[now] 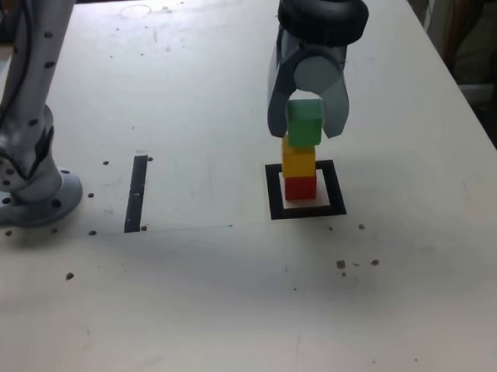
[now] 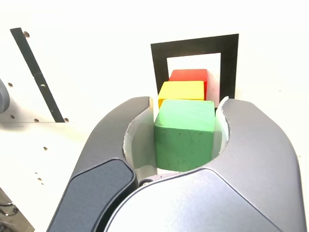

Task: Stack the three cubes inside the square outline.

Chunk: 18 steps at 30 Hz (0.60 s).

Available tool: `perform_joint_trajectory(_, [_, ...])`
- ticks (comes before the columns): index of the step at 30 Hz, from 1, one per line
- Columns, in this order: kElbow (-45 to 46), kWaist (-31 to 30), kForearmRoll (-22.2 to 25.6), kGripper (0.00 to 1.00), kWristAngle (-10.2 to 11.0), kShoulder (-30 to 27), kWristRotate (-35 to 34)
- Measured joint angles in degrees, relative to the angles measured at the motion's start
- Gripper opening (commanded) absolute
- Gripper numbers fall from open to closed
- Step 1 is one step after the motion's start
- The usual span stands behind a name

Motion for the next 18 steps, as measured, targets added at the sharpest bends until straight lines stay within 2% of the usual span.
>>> perform_joint_trajectory(2, [0.0, 0.0, -0.3, 0.89, 0.1, 0.1, 0.7])
perform_joint_trajectory(4, [0.0, 0.0, -0.4, 0.99, 0.3, 0.2, 1.2])
perform_joint_trajectory(18, [1.7, 0.0, 0.4, 1.0, 1.2, -0.3, 1.3])
